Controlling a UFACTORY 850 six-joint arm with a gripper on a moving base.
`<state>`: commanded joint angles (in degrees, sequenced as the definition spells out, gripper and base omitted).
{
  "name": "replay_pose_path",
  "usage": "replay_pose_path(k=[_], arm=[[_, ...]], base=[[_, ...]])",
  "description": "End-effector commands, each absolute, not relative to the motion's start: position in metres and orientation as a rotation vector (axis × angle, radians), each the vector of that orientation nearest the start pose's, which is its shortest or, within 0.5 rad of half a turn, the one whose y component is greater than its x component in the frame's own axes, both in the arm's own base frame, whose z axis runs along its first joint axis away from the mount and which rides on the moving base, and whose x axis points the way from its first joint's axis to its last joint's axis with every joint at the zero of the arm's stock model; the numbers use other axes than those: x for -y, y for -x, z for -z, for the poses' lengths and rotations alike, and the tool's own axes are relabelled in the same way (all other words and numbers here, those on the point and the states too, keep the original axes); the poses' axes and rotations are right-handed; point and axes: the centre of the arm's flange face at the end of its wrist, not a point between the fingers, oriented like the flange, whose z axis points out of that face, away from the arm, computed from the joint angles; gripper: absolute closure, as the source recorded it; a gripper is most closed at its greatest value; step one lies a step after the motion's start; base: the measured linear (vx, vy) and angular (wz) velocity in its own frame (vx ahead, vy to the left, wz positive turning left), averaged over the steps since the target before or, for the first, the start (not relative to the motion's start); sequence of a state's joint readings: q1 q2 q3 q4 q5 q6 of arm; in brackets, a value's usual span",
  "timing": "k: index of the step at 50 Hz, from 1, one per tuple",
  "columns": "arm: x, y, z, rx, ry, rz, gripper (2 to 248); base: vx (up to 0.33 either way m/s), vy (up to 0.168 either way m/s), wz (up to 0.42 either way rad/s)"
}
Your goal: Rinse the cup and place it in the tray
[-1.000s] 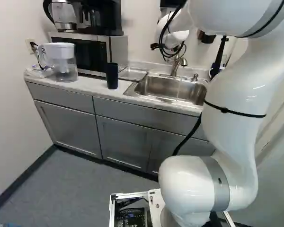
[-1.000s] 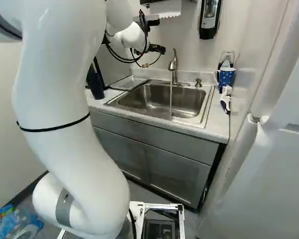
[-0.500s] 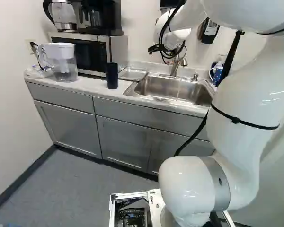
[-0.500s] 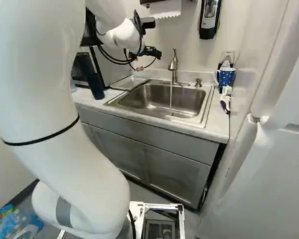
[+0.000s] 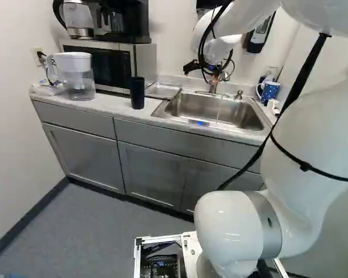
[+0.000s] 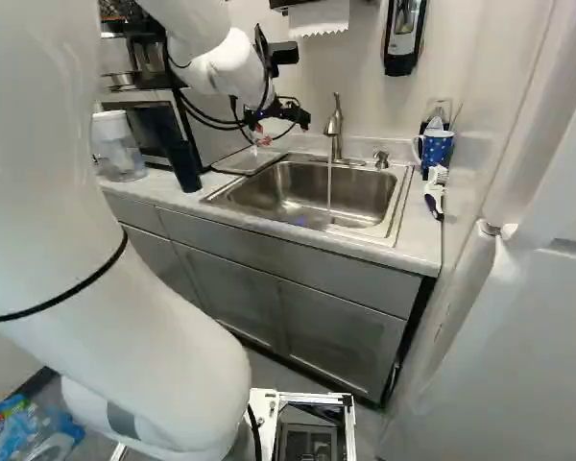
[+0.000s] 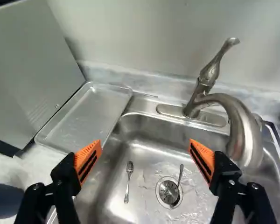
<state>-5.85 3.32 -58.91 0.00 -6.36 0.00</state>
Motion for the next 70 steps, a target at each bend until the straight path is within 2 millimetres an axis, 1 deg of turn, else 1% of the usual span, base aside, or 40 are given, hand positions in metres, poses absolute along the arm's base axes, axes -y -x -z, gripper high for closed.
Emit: replay_pose_path(k=[15,42,59,70], arm=[[0.062,-0.464,-0.629,-0.191,2.892,1.349,3],[0.095,-0.416,-0.615,-0.34,3.014,1.069,3],[0.119,-0.401,-0.614,-0.44,3.022,1.076,3],[0.119,-0.401,-0.614,-0.44,3.022,1.076,3]], base=[[0.0,0.0,0.0],[0.0,0.0,0.0],[0.0,0.0,0.0],[0.0,0.0,0.0]])
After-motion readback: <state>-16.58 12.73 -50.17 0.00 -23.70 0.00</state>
